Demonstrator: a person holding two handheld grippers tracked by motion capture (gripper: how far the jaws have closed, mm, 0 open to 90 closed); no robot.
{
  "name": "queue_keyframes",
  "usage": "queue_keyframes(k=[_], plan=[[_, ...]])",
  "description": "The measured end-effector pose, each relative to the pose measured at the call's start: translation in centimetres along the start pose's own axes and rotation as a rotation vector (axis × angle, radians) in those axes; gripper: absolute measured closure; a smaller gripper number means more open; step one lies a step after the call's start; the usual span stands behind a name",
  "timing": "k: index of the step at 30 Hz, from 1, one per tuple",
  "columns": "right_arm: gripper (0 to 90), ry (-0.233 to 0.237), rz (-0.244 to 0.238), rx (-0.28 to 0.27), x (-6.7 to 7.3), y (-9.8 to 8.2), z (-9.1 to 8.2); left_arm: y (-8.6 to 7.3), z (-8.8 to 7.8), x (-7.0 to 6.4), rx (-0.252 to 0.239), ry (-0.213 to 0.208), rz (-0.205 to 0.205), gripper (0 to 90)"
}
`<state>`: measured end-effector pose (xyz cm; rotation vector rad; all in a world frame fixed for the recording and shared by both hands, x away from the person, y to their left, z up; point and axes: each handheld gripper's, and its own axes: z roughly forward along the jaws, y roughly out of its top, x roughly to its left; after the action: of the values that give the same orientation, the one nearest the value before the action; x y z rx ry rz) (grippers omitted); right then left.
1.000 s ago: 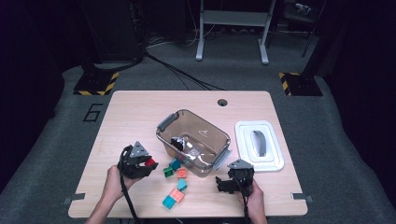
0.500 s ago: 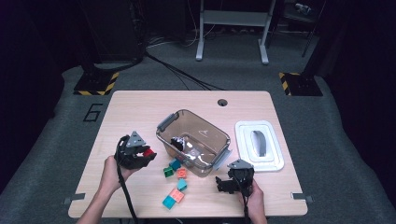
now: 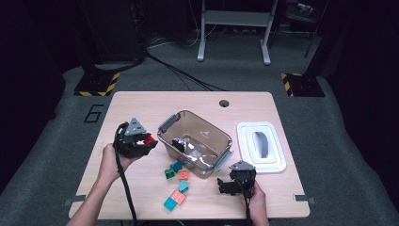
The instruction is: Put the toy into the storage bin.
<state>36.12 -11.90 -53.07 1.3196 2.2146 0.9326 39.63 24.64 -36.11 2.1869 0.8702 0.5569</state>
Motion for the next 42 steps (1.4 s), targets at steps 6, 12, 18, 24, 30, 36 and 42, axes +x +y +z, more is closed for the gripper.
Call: queue_keyframes(k=[6, 12, 18, 24, 30, 36, 42], plan=[[0.0, 0.0, -0.001, 0.0, 0.0, 0.0, 0.0, 1.9, -0.1, 0.2, -0.02, 0.007, 0.012, 58.7], [0.0, 0.0, 0.0, 0.0, 0.0, 0.0, 0.0, 3.5, 0.6, -0.1, -0.037, 0.002, 0.011, 58.7], [0.0, 0.0, 0.0, 0.001, 0.0, 0.0, 0.0, 4.6, 1.5, -0.2, -0.029, -0.002, 0.024, 58.7], [0.0, 0.0, 0.0, 0.0, 0.0, 0.0, 0.0, 5.1, 2.8, -0.4, -0.009, -0.02, 0.018, 58.7], [0.0, 0.0, 0.0, 0.001, 0.0, 0.0, 0.0, 5.1, 4.4, -0.8, 0.022, -0.035, 0.029, 58.6], [0.0, 0.0, -0.001, 0.001, 0.0, 0.0, 0.0, 4.7, 6.1, -1.5, 0.064, -0.059, 0.028, 58.6], [0.0, 0.001, -0.001, 0.0, 0.0, 0.0, 0.0, 4.0, 7.2, -1.7, 0.106, -0.066, 0.027, 58.5]])
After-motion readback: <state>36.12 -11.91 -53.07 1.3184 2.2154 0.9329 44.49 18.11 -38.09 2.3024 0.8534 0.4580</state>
